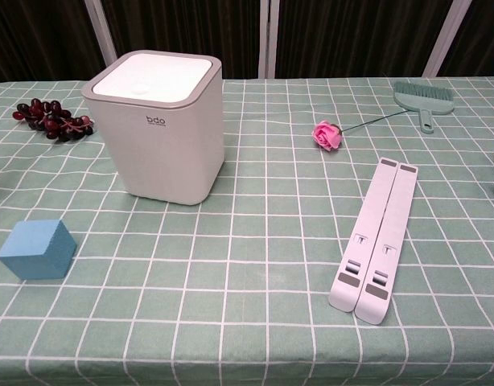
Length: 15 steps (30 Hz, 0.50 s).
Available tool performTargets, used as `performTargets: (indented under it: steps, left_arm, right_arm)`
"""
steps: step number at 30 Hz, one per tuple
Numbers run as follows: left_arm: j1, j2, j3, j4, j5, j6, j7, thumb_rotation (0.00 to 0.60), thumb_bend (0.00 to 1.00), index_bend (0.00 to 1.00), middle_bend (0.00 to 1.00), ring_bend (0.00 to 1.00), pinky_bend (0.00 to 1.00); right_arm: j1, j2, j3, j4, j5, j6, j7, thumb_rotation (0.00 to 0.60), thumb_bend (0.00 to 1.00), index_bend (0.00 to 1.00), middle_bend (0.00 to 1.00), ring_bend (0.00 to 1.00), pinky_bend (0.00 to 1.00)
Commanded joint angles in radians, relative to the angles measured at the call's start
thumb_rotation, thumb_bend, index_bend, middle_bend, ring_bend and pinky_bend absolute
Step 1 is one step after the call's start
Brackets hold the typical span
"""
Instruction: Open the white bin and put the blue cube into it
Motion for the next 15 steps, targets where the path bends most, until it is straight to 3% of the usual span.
performTargets:
  steps: [1, 10, 15]
  left_arm:
    - [0.001, -0.001, 0.001, 0.001, 0.0, 0.0, -0.001, 0.6, 0.06, 0.08, 0.07, 0.03, 0.17]
    - [-0.007, 0.008, -0.004, -0.007, 0.004, -0.004, -0.001, 0.6, 0.06, 0.08, 0.07, 0.03, 0.17]
    - [-0.062, 0.051, -0.04, -0.057, 0.06, -0.011, 0.011, 0.6, 0.06, 0.08, 0.07, 0.02, 0.17]
  right_arm:
    - [0.0, 0.0, -0.001, 0.0, -0.001, 0.0, -0.001, 0.6, 0.27, 0.0, 0.0, 0.0, 0.0]
    - [-0.005, 0.002, 0.004, -0.001, 0.009, 0.006, 0.005, 0.6, 0.27, 0.0, 0.0, 0.0, 0.0]
    - [-0.001, 0.001, -0.001, 0.001, 0.003, -0.001, -0.007, 0.6, 0.27, 0.0, 0.0, 0.0, 0.0]
